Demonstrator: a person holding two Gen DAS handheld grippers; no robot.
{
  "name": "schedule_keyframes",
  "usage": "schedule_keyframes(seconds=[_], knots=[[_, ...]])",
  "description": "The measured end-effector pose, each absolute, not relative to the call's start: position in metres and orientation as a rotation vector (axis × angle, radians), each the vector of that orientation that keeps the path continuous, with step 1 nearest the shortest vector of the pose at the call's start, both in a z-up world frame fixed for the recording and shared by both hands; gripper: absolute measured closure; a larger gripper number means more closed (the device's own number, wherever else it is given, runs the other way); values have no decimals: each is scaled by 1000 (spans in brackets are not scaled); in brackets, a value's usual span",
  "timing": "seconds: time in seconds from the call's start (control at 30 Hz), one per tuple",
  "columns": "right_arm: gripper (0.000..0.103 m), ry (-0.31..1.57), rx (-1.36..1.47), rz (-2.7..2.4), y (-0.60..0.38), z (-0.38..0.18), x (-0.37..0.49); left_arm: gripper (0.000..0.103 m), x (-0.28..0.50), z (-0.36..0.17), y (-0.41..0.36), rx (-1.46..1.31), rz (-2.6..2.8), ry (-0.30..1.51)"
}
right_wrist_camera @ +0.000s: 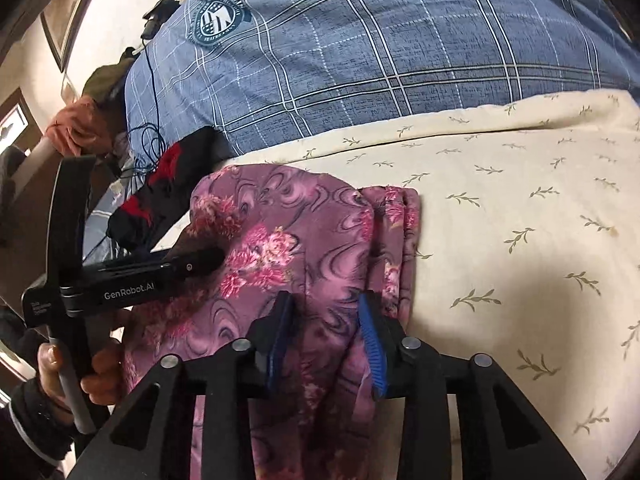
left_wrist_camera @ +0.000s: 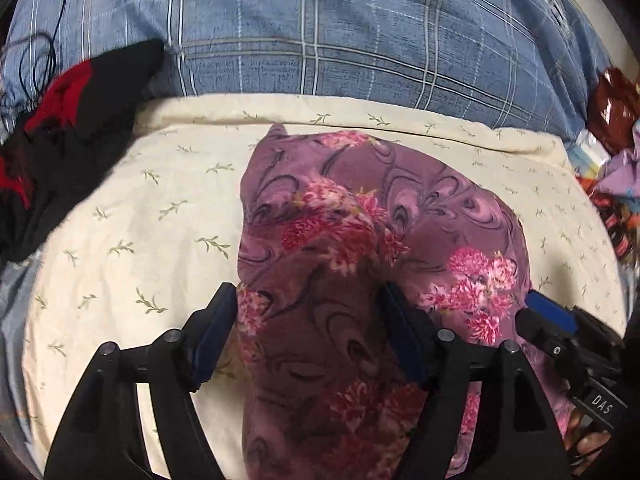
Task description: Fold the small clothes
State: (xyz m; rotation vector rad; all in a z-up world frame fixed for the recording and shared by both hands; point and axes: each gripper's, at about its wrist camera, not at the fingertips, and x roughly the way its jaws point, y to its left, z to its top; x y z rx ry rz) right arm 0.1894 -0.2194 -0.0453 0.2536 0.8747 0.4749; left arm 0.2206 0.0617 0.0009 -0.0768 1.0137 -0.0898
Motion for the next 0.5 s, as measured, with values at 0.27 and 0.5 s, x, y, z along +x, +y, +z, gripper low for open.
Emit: schedule_keyframes(seconds=[0.27,0.5], knots=[[67,882,222,445,-219,-32,180,29,203,13,58,-56,-62,993],[62,865,176,479,-223,-9,139,29,163,37,65,-19,-63,954]])
